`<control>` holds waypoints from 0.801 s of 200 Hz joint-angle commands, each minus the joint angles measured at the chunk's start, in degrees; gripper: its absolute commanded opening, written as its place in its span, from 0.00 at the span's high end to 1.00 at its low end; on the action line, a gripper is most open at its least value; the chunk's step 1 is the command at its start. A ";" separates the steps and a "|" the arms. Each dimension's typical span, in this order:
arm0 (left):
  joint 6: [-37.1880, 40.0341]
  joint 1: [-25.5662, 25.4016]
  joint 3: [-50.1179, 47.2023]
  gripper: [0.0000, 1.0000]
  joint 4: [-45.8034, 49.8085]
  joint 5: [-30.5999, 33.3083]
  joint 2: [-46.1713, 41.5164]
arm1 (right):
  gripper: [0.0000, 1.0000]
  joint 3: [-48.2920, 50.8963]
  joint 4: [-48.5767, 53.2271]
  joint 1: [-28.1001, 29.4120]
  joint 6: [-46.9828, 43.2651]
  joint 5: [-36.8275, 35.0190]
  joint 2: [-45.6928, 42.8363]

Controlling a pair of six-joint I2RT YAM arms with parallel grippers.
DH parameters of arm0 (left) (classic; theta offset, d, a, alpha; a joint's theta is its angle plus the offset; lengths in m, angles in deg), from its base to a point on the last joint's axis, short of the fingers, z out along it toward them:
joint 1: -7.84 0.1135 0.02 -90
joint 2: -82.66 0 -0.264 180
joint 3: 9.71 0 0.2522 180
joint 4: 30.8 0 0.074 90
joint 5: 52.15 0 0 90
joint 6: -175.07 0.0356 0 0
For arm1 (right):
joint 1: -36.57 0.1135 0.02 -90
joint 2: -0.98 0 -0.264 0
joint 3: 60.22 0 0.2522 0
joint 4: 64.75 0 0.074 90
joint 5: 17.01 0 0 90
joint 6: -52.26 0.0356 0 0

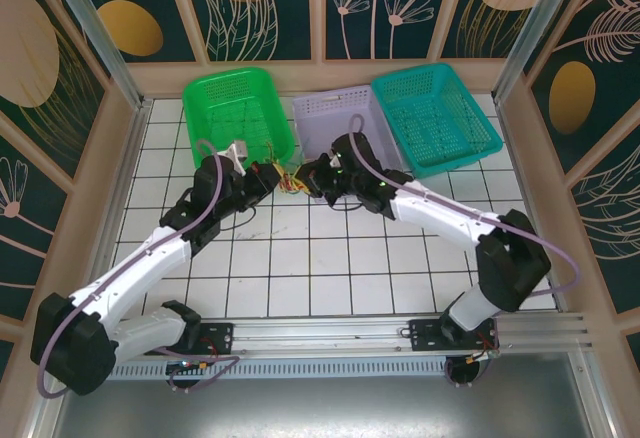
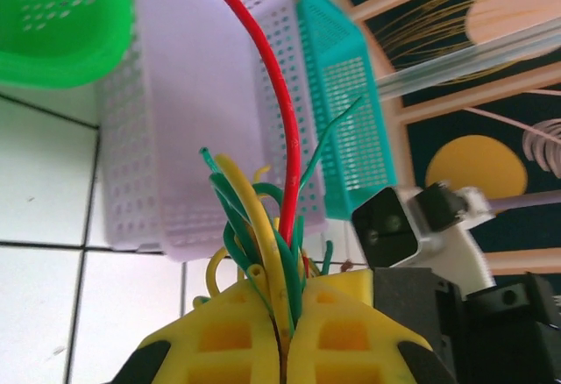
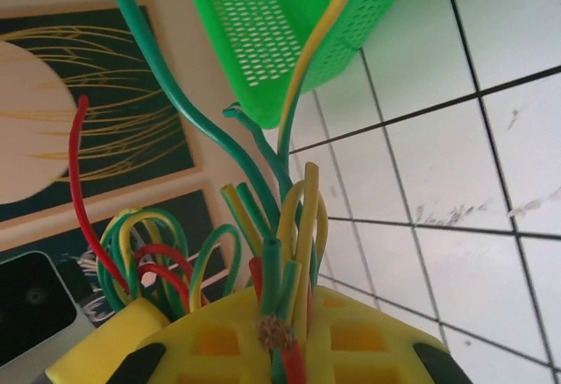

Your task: Untangle the cables

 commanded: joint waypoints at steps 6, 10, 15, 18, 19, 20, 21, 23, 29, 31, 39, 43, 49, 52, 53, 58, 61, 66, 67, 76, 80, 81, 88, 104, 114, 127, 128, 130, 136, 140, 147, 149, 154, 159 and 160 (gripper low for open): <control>1.19 -1.51 -1.48 1.00 -18.34 -3.12 -6.72 | 1.00 7.92 -4.29 -2.52 15.63 -2.77 -4.37; 1.27 -1.65 -2.07 1.00 -20.16 -3.25 -7.16 | 1.00 8.99 -5.59 -2.70 18.17 -2.24 -4.82; 1.29 -1.91 -2.68 1.00 -22.00 -3.22 -7.61 | 1.00 10.67 -7.76 -2.81 21.85 -1.34 -5.22; 1.37 -2.09 -3.04 1.00 -23.31 -3.20 -7.76 | 1.00 11.85 -9.56 -2.77 24.35 -0.83 -5.46; 1.38 -2.16 -3.19 1.00 -23.67 -3.20 -7.77 | 1.00 12.27 -10.21 -2.75 25.15 -0.72 -5.51; 1.42 -2.20 -3.22 1.00 -24.07 -3.19 -7.78 | 1.00 12.61 -10.88 -2.74 26.00 -0.57 -5.54; 1.45 -2.26 -3.33 1.00 -24.45 -3.28 -7.83 | 1.00 13.00 -11.49 -2.69 26.81 -0.41 -5.60; 1.46 -2.38 -3.47 1.00 -25.08 -3.33 -7.87 | 1.00 13.85 -12.73 -2.58 28.55 -0.16 -5.66; 1.60 -2.73 -3.89 1.00 -26.90 -3.45 -7.92 | 1.00 15.85 -15.75 -2.19 33.83 0.89 -5.82; 1.61 -2.80 -4.03 1.00 -27.52 -3.46 -7.95 | 1.00 16.69 -16.50 -2.02 35.51 1.15 -5.83; 1.89 -3.48 -4.53 1.00 -29.74 -3.11 -8.12 | 1.00 18.63 -18.08 -1.36 41.23 2.80 -5.83; 2.12 -3.74 -4.85 1.00 -30.80 -2.84 -8.19 | 1.00 19.14 -17.80 -1.01 43.31 3.84 -5.91; 2.36 -4.11 -5.21 1.00 -32.29 -2.39 -8.38 | 1.00 19.29 -16.49 -0.61 45.33 5.35 -6.10; 2.43 -4.35 -5.44 1.00 -33.01 -2.29 -8.40 | 1.00 19.28 -15.76 -0.43 45.78 5.74 -6.21; 2.43 -4.39 -5.49 1.00 -33.13 -2.30 -8.40 | 1.00 19.28 -15.59 -0.35 45.89 5.82 -6.28; 2.50 -4.50 -5.82 1.00 -34.34 -2.31 -8.38 | 1.00 19.16 -14.49 -0.12 45.92 5.78 -6.79; 2.59 -4.44 -5.89 1.00 -34.88 -2.44 -8.31 | 1.00 19.00 -13.56 -0.01 45.43 5.67 -7.14; 2.75 -4.52 -5.78 1.00 -34.97 -2.83 -8.16 | 1.00 18.52 -11.49 0.02 43.95 5.42 -7.74; 2.81 -4.48 -5.70 1.00 -34.90 -2.88 -8.10 | 1.00 18.37 -11.04 0.01 43.57 5.35 -7.84; 4.02 -4.47 -4.54 1.00 -33.13 -4.16 -7.56 | 1.00 16.24 -7.14 -0.82 37.05 4.54 -8.67; 4.87 -4.51 -3.73 1.00 -31.45 -4.94 -7.18 | 0.98 14.79 -4.74 -1.56 32.75 4.13 -8.85; 5.10 -4.52 -3.49 1.00 -30.99 -5.12 -7.09 | 0.97 14.40 -4.02 -1.75 31.59 4.09 -8.88; 6.69 -4.52 -1.80 1.00 -27.56 -6.49 -6.43 | 0.81 11.01 1.77 -3.43 23.49 3.89 -9.00; 9.40 -4.47 -0.02 1.00 -22.90 -9.05 -5.77 | 0.56 1.72 18.28 -5.99 0.26 -1.19 -9.73; 10.43 -4.52 -0.03 1.00 -21.56 -9.96 -5.94 | 0.42 -2.36 24.69 -6.64 -10.26 -6.38 -11.43; 11.62 -4.49 -0.54 1.00 -20.52 -10.86 -6.03 | 0.29 -4.37 27.57 -7.12 -20.58 -12.13 -15.51; 11.77 -4.51 -0.58 1.00 -20.48 -10.94 -6.03 | 0.28 -4.45 27.91 -7.16 -21.04 -12.39 -15.86; 11.95 -4.48 -0.65 1.00 -20.37 -11.09 -6.03 | 0.26 -4.62 28.37 -7.31 -21.65 -13.35 -16.45; 12.75 -4.47 -0.78 1.00 -20.34 -11.60 -5.95 | 0.21 -4.96 29.34 -7.91 -23.61 -14.67 -18.33; 13.23 -4.50 -0.91 1.00 -20.34 -11.95 -5.94 | 0.19 -5.06 29.72 -8.27 -24.56 -15.23 -19.54; 14.12 -4.48 -1.01 1.00 -20.28 -12.07 -5.87 | 0.16 -5.31 31.20 -8.77 -23.97 -16.50 -21.26; 14.43 -4.45 -1.04 1.00 -20.32 -12.07 -5.86 | 0.16 -5.34 31.78 -8.92 -23.35 -16.82 -21.82; 15.19 -4.45 -1.08 1.00 -20.50 -12.11 -5.81 | 0.14 -5.28 32.53 -9.30 -21.28 -16.88 -22.86; 15.89 -4.52 -1.06 1.00 -20.60 -11.97 -5.64 | 0.13 -4.69 32.34 -9.60 -18.71 -15.67 -23.67; 16.11 -4.52 -1.06 1.00 -20.60 -11.93 -5.61 | 0.13 -4.57 32.23 -9.63 -18.13 -15.39 -23.89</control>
